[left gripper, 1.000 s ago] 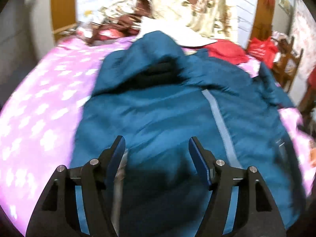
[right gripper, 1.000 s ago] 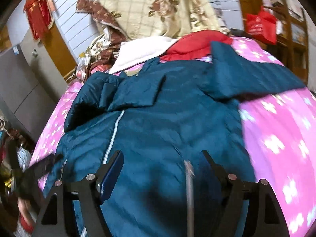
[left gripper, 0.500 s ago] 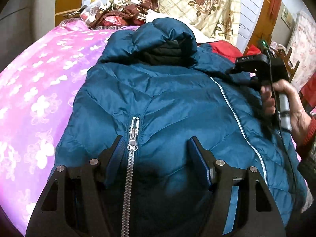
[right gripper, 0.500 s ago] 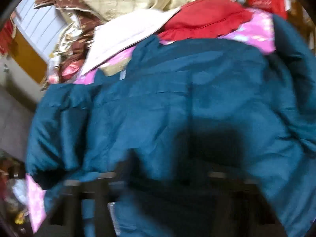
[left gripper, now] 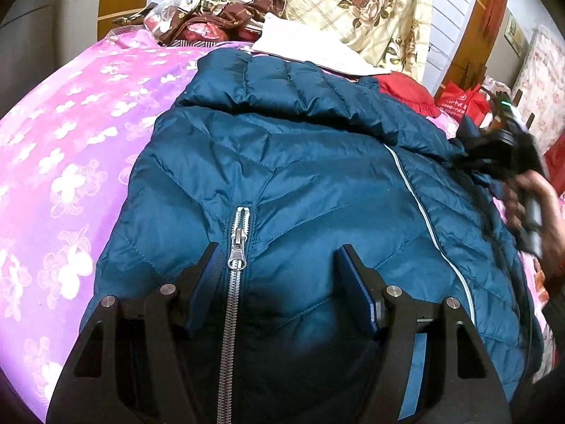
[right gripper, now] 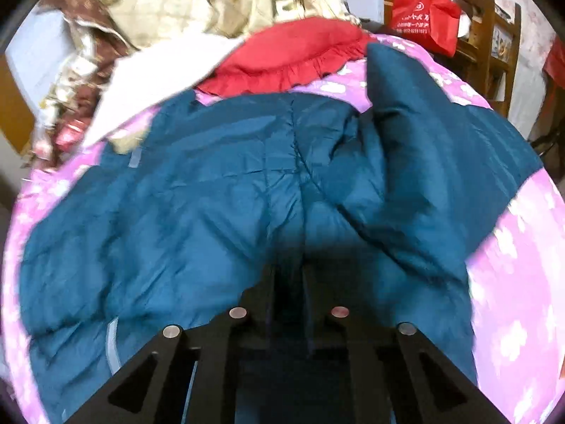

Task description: Fold large clothes

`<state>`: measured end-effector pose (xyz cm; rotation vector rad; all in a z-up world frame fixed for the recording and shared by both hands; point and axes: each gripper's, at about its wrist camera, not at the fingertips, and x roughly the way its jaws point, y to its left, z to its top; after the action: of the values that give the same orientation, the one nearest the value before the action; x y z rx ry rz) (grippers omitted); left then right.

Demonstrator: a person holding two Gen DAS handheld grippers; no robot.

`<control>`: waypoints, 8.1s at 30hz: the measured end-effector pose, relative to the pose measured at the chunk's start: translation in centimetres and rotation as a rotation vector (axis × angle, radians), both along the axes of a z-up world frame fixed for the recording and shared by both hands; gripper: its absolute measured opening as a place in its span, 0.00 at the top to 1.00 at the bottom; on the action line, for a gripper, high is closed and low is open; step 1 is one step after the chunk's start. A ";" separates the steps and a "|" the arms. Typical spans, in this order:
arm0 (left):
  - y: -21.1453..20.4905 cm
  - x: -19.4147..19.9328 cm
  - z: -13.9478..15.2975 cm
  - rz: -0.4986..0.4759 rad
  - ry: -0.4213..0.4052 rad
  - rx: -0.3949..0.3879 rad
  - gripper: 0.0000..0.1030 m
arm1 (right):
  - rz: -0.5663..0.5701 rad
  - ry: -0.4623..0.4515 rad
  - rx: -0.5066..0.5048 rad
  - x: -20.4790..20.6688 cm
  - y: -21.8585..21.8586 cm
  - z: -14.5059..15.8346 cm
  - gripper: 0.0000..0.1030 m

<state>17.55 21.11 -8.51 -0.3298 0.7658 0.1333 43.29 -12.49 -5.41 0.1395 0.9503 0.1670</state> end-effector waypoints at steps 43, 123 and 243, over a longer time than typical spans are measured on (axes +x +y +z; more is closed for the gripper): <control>-34.9 -0.1 21.9 -0.061 -0.293 0.232 0.35 | -0.335 -0.477 0.160 -39.5 -32.1 2.9 0.44; -14.5 -3.6 15.0 0.271 -0.176 0.369 0.35 | -0.368 0.059 0.642 0.3 -34.1 -5.8 0.41; -16.3 -7.7 13.9 0.239 -0.029 0.249 0.35 | -0.021 -0.451 0.027 -22.6 -9.2 5.6 0.31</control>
<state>9.81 4.85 5.43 -0.1848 0.6709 0.4442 20.69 -21.70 0.17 0.1301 0.4975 0.1824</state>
